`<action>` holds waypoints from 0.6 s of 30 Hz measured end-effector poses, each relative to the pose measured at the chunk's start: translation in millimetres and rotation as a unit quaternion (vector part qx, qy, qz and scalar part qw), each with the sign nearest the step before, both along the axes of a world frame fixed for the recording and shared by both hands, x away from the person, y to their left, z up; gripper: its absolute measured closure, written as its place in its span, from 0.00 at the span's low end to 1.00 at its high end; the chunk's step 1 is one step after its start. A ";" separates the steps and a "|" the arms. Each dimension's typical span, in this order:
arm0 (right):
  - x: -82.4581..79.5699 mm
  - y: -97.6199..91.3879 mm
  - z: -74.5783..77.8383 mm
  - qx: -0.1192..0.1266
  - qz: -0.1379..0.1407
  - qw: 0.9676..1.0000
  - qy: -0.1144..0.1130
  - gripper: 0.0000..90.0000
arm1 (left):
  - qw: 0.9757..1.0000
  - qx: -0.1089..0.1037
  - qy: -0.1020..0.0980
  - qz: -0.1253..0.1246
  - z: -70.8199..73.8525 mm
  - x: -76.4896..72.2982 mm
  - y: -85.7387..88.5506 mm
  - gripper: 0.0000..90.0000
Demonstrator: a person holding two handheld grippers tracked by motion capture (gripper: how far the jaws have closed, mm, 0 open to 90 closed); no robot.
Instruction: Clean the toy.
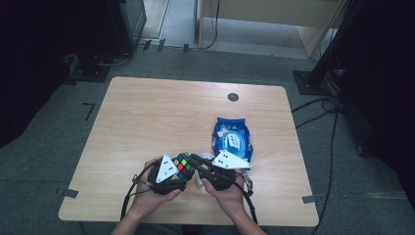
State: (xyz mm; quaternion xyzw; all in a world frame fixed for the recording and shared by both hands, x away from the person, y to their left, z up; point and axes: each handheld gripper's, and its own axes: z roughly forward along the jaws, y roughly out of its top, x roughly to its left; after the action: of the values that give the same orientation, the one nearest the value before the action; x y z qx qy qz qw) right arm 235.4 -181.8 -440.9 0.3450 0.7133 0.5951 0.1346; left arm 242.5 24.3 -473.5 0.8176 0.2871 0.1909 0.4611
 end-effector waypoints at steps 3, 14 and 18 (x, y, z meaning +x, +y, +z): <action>3.1 -3.8 -1.0 0.033 -0.016 0.999 0.037 0.67 | 1.000 0.001 -0.006 0.005 -0.5 -0.8 -0.4 0.38; 21.9 -1.5 -23.3 0.097 -0.024 0.977 0.190 0.28 | 1.000 0.000 -0.023 0.006 -1.3 -3.7 -2.8 0.38; 24.1 -0.4 -27.4 0.112 -0.015 0.967 0.227 0.35 | 1.000 0.005 -0.023 0.004 -3.4 -4.0 -3.9 0.38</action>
State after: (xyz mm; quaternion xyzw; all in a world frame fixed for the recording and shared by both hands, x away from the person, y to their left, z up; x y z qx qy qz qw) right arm 259.6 -182.2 -468.2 0.4948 0.6486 0.5750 -0.0619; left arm 238.5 20.4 -476.8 0.8138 0.2790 0.2131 0.4631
